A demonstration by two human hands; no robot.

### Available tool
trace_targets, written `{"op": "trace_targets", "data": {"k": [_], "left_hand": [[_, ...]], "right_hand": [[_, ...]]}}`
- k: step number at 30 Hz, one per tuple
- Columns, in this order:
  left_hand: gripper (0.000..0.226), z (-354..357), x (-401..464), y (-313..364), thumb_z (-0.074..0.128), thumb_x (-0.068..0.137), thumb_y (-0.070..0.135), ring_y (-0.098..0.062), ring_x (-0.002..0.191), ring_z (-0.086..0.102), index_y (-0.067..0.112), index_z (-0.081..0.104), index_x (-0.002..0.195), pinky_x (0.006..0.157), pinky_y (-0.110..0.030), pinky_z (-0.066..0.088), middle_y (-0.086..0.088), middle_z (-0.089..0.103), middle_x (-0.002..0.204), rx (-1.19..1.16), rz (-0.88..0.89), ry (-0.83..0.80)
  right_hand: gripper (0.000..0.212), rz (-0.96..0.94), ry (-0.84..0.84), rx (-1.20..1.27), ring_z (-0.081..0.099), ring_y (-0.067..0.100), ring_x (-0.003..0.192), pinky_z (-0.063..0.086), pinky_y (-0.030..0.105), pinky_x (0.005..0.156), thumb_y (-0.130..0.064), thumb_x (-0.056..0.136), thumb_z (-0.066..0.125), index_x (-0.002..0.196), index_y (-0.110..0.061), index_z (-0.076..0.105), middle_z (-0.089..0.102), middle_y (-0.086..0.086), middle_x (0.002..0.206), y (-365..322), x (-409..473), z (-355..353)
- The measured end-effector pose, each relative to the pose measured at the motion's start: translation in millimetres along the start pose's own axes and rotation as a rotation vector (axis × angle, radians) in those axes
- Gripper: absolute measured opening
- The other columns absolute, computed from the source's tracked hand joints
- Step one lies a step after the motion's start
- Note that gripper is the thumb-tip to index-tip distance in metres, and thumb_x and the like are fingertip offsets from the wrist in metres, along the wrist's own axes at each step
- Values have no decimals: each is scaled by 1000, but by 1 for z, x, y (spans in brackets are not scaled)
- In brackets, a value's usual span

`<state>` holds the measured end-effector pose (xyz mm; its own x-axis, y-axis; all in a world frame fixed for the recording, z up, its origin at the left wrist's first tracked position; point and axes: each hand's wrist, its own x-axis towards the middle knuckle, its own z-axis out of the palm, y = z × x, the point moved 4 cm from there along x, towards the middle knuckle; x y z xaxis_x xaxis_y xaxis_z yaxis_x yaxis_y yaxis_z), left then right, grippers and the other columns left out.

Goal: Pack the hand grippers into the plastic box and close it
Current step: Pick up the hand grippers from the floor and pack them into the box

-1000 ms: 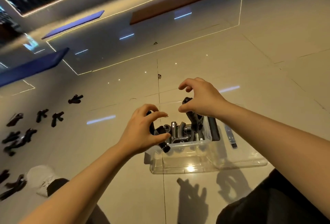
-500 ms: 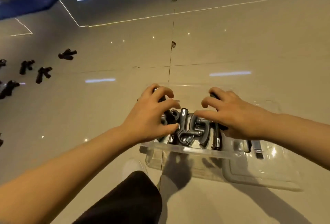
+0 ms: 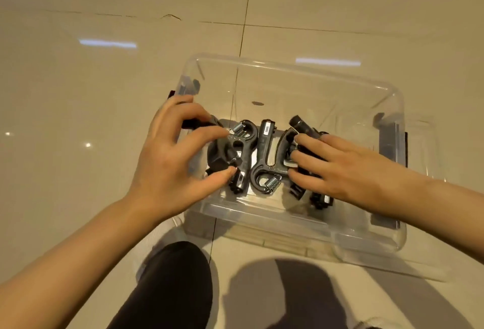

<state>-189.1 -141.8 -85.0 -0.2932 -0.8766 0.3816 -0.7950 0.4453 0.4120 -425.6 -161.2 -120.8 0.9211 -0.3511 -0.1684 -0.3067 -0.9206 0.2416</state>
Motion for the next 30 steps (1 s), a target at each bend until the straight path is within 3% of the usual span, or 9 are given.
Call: {"op": "trace_targets", "data": {"k": [4,10,13,17,24,28,30], "left_hand": [[42,-15,-13,-6,80,69,30,-36,123,39,11,64,103,98,-48,40,-11,46,111,14,14,64],[44,-16,-35,-6,83,65,25,-36,125,36,16,59,101,95,-51,41,-8,41,110,-13,-44,133],[41,-15,-41,-6,81,68,27,-36,126,36,17,59,101,97,-51,41,-8,42,110,-28,-48,141],[36,-14,-41,-8,78,70,29,-35,126,36,19,59,98,98,-51,40,-8,43,108,-61,-53,150],[29,-7,-29,-5,81,68,23,-36,126,35,15,67,92,98,-53,38,-8,45,109,-93,-31,131],[28,5,-17,-2,81,69,26,-40,126,36,9,71,88,105,-47,33,-10,47,110,-49,-25,72],[29,9,-17,-2,80,68,27,-40,125,37,8,70,88,105,-49,34,-10,48,109,-42,-29,38]], "right_hand": [[57,14,99,-25,43,51,122,43,53,93,-1,72,26,119,-7,56,55,20,120,-3,26,-7],[61,-37,211,-194,40,45,128,34,48,102,4,80,9,117,-10,55,55,15,123,-13,75,-24],[52,-69,204,-182,41,42,128,36,47,103,-1,82,16,113,-11,56,55,13,124,-20,87,-21],[43,-51,172,-138,37,47,127,27,49,98,-1,78,34,116,-12,52,51,15,126,-14,83,-22],[56,134,118,-33,35,52,126,24,51,94,4,64,59,119,-10,55,49,20,131,15,38,-44],[46,121,39,-92,37,54,122,25,54,93,4,71,40,112,-6,59,53,23,121,21,12,-39],[35,53,-23,-120,39,55,120,25,54,95,-2,75,49,108,-7,59,56,22,116,9,16,-27]]}}
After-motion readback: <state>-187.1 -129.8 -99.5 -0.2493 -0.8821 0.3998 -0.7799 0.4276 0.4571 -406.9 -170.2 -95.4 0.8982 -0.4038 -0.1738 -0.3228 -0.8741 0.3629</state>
